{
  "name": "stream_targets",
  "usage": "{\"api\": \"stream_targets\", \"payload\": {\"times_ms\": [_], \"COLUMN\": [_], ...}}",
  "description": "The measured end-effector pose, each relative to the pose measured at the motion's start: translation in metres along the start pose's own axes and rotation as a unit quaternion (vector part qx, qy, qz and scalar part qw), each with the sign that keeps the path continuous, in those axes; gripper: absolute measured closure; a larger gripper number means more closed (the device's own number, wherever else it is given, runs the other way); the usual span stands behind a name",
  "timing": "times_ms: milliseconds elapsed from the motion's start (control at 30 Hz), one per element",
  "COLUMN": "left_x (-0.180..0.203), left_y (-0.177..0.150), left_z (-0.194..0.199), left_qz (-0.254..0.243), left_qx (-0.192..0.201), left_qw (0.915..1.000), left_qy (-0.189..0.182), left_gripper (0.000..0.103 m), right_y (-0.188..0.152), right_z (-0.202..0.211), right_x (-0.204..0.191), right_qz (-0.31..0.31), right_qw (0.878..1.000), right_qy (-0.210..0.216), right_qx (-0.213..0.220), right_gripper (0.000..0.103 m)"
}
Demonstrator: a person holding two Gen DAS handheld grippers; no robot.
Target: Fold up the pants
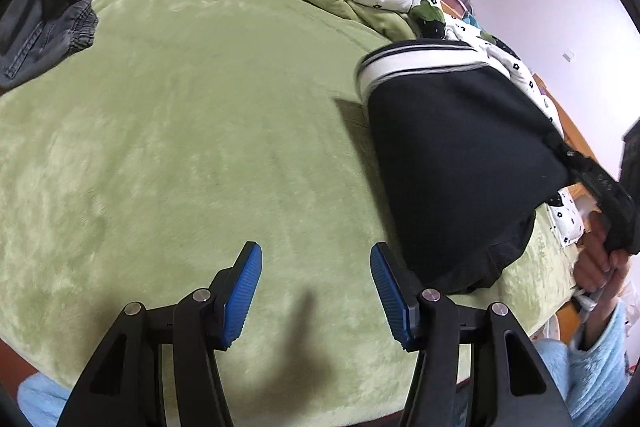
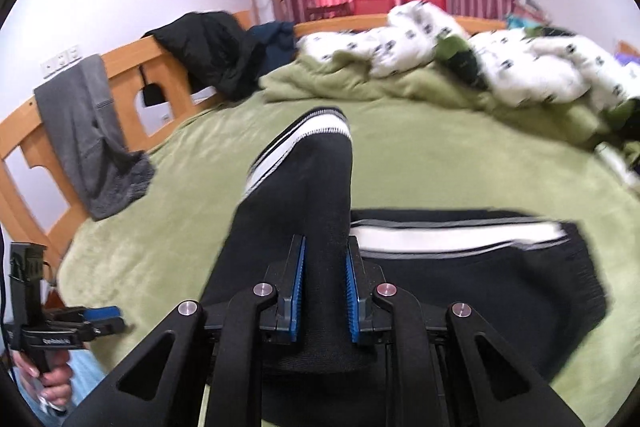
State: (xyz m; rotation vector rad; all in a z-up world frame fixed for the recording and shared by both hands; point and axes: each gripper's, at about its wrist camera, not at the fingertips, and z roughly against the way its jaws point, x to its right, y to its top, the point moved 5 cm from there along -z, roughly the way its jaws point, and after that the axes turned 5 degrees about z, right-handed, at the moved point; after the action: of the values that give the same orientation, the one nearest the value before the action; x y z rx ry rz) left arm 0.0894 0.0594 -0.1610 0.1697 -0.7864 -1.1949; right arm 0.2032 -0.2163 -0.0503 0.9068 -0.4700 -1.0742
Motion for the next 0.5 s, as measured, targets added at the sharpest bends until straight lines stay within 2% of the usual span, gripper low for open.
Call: {"api": "stream_targets", "payload": {"times_ms": [133, 267, 433, 500], "left_x": [0.014, 0.031, 0.063, 0.074], "left_y": [0.006, 0.008, 0.001, -0.002], "left_z": [-0.016, -0.034, -0.063, -0.073], "left_qz": [0.004, 0.010, -0.014, -0.024], "left_qx": [-0.010, -0.025, -0.048, -0.058], "left_qw": [0.9999, 0.9995, 0.9983, 0.9976], "left_qy": [-0.003, -0.019, -0.031, -0.031], "left_gripper": [0.049, 0.049, 0.049, 0.049], "right_y": [0.006, -0.006, -0.053, -0.082], "right_z": [0.024, 0.037, 0.036, 0.019], "right_x": [0.056, 0.123, 0.203, 0.226], "right_qz": [-0.007, -0.032, -0.097, -0.113], "right_qw": [0.999, 0.996, 0.988, 0.985], "right_qy": [-0.042, -0.082, -0.119, -0.133], "right_qx": [0.020, 0.017, 0.007, -0.019], "right_gripper": [0.086, 0.086, 0.086, 0.086]}}
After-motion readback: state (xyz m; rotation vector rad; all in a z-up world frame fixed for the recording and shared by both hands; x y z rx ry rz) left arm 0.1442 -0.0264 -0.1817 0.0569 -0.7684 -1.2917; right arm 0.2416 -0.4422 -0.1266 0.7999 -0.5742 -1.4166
